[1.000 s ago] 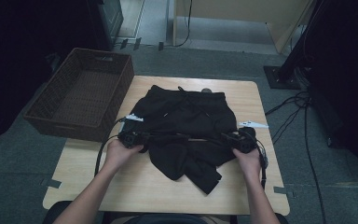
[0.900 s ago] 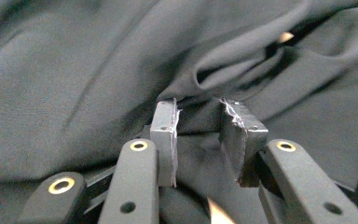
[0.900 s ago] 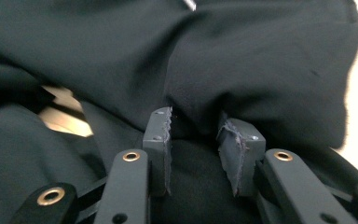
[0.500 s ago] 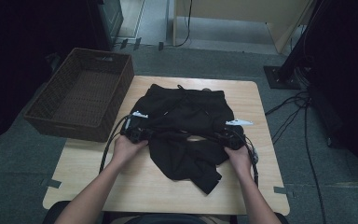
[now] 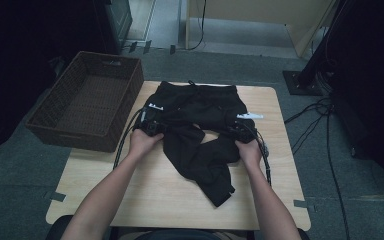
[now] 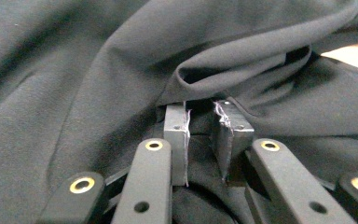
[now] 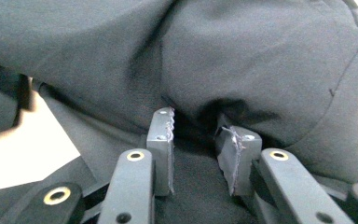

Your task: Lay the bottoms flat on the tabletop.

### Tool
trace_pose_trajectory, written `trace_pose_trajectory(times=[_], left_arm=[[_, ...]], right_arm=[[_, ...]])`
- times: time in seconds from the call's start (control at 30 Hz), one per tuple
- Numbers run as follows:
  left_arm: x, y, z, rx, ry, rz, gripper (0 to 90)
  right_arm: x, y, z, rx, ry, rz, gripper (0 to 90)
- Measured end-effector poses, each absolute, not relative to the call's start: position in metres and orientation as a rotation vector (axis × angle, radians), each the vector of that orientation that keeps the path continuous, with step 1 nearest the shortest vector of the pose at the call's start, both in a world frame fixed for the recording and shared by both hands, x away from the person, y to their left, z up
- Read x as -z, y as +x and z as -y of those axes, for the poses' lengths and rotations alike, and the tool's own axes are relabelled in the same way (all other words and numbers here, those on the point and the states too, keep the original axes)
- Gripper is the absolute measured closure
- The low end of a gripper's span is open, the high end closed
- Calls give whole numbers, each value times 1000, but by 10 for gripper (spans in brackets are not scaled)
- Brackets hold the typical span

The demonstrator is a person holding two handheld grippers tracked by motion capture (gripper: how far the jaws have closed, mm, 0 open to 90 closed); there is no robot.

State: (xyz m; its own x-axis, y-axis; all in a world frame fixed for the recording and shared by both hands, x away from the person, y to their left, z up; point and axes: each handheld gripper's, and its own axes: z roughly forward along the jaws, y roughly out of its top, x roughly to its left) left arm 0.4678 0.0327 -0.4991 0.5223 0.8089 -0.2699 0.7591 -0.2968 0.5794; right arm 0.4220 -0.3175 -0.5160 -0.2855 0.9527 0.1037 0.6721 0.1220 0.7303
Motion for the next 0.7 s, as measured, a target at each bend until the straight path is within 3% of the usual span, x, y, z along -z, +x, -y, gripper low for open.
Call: trace_pose_trajectory(times=[0.37, 0.57, 0.63, 0.7], left_arm=[[496, 513, -30, -156, 2115, -1328, 767], [495, 529, -33, -134, 2077, -1364, 704], [494, 527, -33, -152, 2110, -1336, 691], [492, 524, -31, -185, 2142, -1316, 664]], right_arm=[[512, 473, 310, -895, 1627, -1987, 684], [514, 490, 310, -926, 1631, -1966, 647], [514, 490, 309, -935, 1639, -1967, 587], [511, 488, 309, -912, 1659, -1985, 582]])
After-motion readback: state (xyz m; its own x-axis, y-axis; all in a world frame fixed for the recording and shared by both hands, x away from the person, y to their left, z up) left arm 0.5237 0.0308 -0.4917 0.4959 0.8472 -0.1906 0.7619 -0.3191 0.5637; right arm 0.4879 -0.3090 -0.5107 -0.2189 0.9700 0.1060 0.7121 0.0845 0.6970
